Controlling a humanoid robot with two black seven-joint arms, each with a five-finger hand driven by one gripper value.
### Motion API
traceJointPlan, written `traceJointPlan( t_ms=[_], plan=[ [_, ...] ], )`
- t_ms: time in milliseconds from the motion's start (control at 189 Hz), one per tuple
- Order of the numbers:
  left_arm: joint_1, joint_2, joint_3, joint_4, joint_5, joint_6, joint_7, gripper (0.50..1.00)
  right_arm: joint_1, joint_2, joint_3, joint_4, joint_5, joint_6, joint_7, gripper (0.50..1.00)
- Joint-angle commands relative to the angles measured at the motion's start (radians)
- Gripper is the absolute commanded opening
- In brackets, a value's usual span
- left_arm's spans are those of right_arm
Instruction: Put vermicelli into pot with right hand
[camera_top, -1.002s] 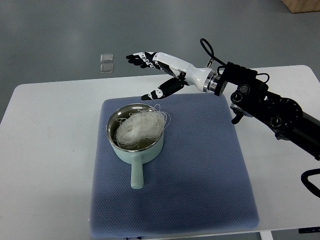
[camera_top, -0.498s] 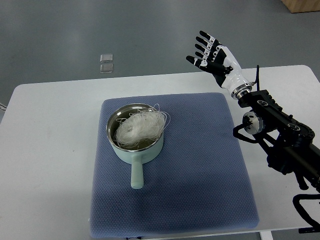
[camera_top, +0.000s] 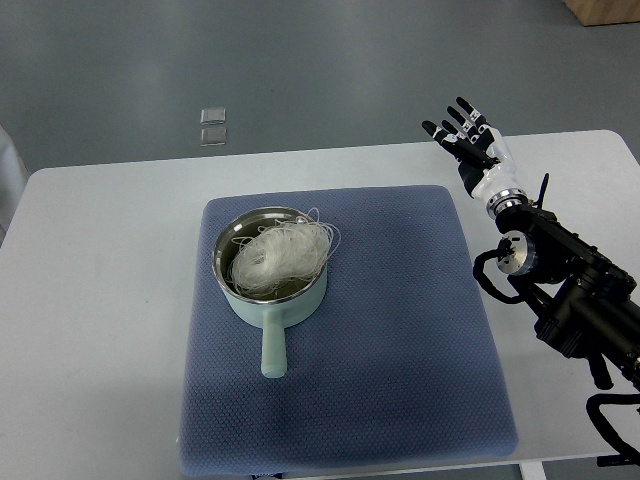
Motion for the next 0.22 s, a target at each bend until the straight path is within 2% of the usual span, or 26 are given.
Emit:
traceJointPlan(
  t_ms=[0,74,212],
  plan=[
    [0.000,0.000,0.000,0.000,0.000,0.000,0.000,1.000,-0.001,0.000,0.006,-0.003,0.000,0.001,0.003,0.928],
    [0.001,0.000,-0.001,0.000,0.000,0.000,0.000,1.000,-0.001,0.000,0.006,-0.003,0.000,0.001,0.004,0.928],
    [0.001,0.000,-0.001,0.000,0.000,0.000,0.000,1.000,-0.001,0.000,0.003,-0.003,0.000,0.000,0.047,0.928]
  ],
)
